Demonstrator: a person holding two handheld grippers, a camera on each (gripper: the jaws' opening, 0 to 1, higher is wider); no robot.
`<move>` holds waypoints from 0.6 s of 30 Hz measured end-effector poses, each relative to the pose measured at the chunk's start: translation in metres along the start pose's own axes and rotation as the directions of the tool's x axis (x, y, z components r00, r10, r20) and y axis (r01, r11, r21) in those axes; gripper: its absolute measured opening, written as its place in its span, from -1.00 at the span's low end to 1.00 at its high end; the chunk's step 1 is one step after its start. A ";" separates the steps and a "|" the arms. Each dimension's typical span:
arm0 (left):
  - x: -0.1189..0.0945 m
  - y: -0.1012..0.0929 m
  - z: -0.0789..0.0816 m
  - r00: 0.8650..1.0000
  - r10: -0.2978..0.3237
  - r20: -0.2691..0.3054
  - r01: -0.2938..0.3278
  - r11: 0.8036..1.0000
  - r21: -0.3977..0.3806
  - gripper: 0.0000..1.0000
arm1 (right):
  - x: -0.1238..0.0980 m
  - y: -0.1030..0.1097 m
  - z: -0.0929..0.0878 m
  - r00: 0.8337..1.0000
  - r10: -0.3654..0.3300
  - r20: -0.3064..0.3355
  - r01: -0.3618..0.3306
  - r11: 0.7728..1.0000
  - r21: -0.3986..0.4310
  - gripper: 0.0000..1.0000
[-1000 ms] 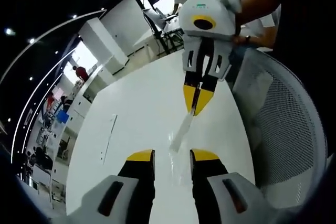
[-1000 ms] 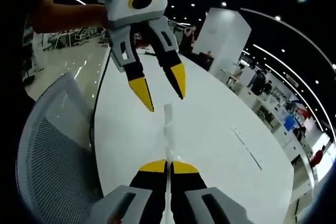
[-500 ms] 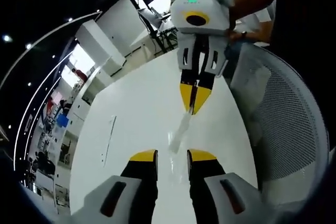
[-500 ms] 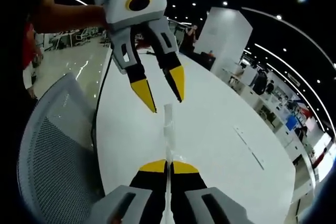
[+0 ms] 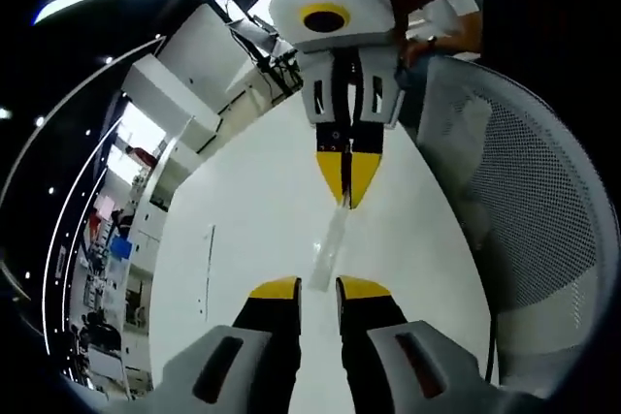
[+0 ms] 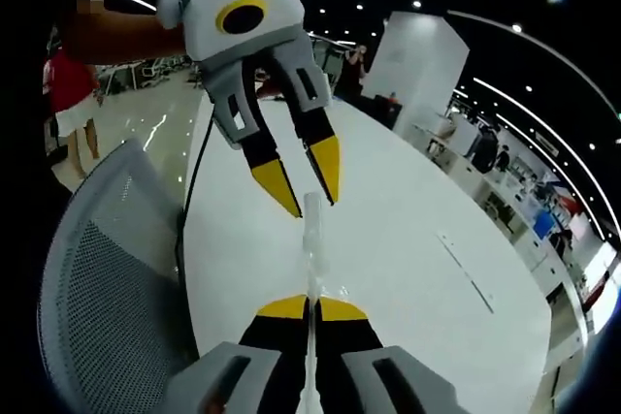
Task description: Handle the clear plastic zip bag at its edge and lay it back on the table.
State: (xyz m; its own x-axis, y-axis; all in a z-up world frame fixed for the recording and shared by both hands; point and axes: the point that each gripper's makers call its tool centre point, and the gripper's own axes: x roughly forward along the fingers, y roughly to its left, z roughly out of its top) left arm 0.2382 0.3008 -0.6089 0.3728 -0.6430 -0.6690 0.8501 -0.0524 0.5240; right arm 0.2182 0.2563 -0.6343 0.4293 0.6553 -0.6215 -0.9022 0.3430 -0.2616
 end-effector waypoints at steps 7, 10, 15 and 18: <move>0.002 -0.002 0.000 1.000 -0.007 -0.007 0.007 1.000 0.022 -0.90 | 0.001 0.001 -0.001 1.000 0.002 -0.002 -0.002 1.000 0.001 -1.00; 0.002 -0.003 -0.001 1.000 -0.009 -0.008 0.009 1.000 0.026 -0.90 | 0.000 0.000 -0.001 1.000 -0.003 -0.001 0.003 1.000 -0.002 -1.00; 0.003 -0.004 -0.001 1.000 -0.013 -0.010 0.013 1.000 0.018 -0.93 | 0.000 -0.002 -0.001 1.000 -0.015 0.007 0.015 1.000 -0.005 -1.00; 0.003 -0.006 -0.002 1.000 -0.022 -0.013 0.022 1.000 0.012 -0.94 | -0.001 -0.003 0.000 1.000 -0.025 0.014 0.025 1.000 -0.010 -1.00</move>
State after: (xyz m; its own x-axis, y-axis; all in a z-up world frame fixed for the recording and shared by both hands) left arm 0.2345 0.3004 -0.6151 0.3589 -0.6320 -0.6869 0.8535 -0.0756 0.5156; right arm 0.2205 0.2547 -0.6333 0.4521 0.6557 -0.6046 -0.8916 0.3525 -0.2844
